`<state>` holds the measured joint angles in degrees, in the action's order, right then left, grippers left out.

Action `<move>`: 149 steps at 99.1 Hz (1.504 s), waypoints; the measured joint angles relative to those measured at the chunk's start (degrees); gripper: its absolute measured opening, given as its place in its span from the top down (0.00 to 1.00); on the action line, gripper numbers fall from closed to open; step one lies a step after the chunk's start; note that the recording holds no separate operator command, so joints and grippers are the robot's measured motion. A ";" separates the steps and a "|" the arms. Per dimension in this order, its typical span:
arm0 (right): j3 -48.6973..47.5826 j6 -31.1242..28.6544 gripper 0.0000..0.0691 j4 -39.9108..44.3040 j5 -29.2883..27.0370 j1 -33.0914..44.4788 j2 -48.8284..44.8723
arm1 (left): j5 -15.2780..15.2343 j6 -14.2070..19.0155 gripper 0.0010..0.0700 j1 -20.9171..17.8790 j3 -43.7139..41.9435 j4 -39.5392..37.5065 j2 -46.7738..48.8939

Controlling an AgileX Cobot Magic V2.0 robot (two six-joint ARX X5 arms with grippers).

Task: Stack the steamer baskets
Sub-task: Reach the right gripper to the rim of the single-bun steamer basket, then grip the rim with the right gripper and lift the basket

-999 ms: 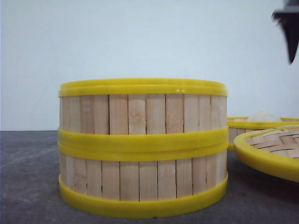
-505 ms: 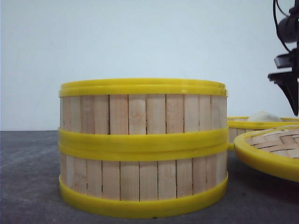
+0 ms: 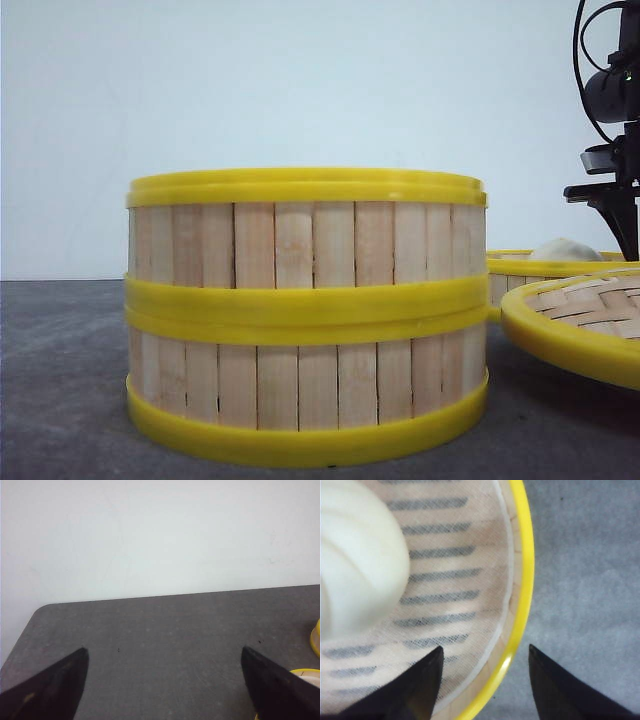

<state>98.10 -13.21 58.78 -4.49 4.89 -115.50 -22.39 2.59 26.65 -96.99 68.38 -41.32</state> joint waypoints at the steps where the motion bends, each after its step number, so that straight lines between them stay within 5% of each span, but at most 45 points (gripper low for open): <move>1: 0.00 -0.11 0.53 0.02 0.00 0.00 0.00 | 0.00 0.00 0.15 0.00 0.00 0.00 0.00; 32: 0.13 -0.74 0.55 1.97 0.20 -0.13 -3.28 | 0.00 -0.02 0.15 0.00 0.00 0.42 0.00; 49: 0.13 -2.27 0.86 1.62 -0.04 -0.46 -3.26 | 0.00 -0.02 0.15 0.00 0.00 1.09 0.00; 59: 0.15 -2.47 0.95 1.01 1.70 -0.28 -3.26 | -0.02 -0.02 0.15 0.00 0.00 1.77 0.00; 86: 4.94 -2.71 0.97 1.51 9.77 0.50 -3.65 | -0.02 -0.02 0.15 0.00 0.00 2.16 0.00; 121: 33.99 -3.56 0.97 13.46 15.85 0.24 -4.24 | -0.02 -0.04 0.15 0.00 0.00 2.32 0.00; 149: 47.69 -2.64 0.97 18.53 20.55 -9.33 -3.96 | -0.02 -0.04 0.15 0.00 0.00 2.32 0.00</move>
<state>145.80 -15.86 77.32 16.05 -4.45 -119.46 -22.41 2.55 26.65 -96.99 70.70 -41.32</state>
